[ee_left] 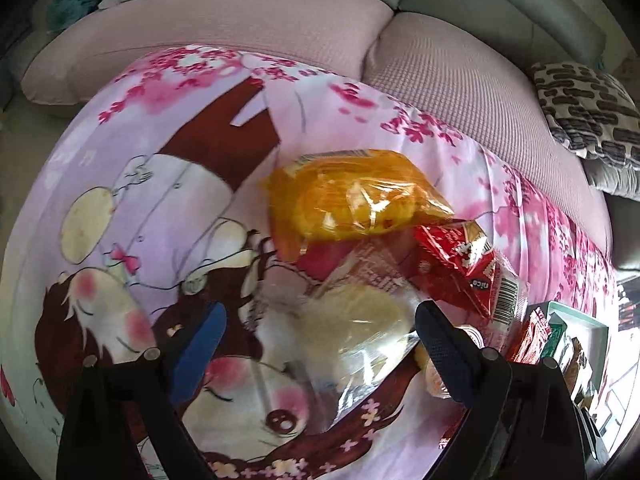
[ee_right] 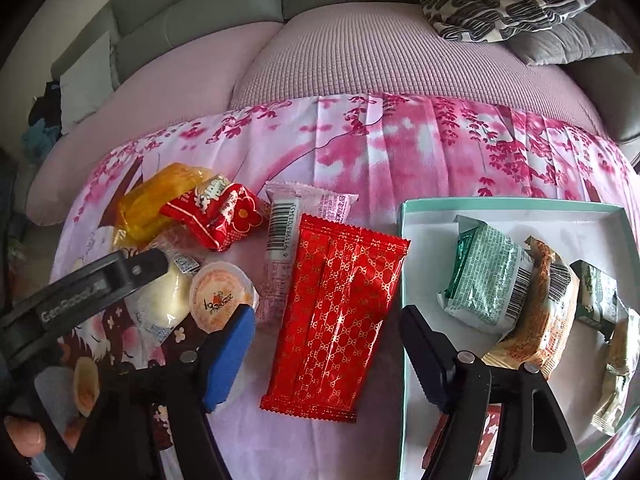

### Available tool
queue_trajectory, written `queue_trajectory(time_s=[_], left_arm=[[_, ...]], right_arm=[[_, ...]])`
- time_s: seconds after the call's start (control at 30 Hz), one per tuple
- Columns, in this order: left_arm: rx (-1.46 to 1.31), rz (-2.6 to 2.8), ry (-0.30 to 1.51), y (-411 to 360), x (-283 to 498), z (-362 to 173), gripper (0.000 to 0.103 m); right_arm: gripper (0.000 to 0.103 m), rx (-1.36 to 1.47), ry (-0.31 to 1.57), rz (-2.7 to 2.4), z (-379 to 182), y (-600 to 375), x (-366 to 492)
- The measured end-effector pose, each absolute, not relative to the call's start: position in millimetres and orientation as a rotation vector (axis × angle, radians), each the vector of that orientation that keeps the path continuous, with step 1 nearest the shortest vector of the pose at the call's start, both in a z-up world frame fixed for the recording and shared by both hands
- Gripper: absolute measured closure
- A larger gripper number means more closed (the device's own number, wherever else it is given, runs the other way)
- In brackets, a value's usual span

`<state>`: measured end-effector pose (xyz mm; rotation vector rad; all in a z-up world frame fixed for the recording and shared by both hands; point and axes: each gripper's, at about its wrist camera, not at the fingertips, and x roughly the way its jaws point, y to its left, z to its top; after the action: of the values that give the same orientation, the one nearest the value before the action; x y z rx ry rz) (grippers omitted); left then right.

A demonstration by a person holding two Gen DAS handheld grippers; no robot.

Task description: Organize snacks

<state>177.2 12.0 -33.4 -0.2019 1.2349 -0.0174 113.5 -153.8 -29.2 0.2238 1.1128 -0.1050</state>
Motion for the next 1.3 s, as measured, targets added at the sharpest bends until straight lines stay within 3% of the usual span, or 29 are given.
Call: queue_trajectory(time_s=[0.23, 0.53, 0.57, 0.8, 0.93, 1.3], left_arm=[[-0.193, -0.027, 1.244, 3, 177, -38, 0.008], [-0.215, -0.056, 1.242, 0, 176, -38, 0.020], [-0.226, -0.057, 1.244, 0, 177, -39, 0.025], [-0.258, -0.066, 1.244, 0, 175, -39, 0.038], [-0.248, -0.064, 1.238, -3, 172, -34, 0.041], [-0.257, -0.045, 1.229, -3, 169, -22, 0.047]], right_arm=[[0.034, 0.235, 1.153, -0.093, -41, -153, 115], [0.044, 0.199, 1.155, -0.115, -46, -148, 116], [0.045, 0.197, 1.155, -0.114, -47, -147, 116], [0.062, 0.272, 1.161, -0.111, -52, -156, 114], [0.070, 0.311, 1.131, -0.096, -44, -164, 110], [0.073, 0.364, 1.131, -0.066, -43, -173, 108]])
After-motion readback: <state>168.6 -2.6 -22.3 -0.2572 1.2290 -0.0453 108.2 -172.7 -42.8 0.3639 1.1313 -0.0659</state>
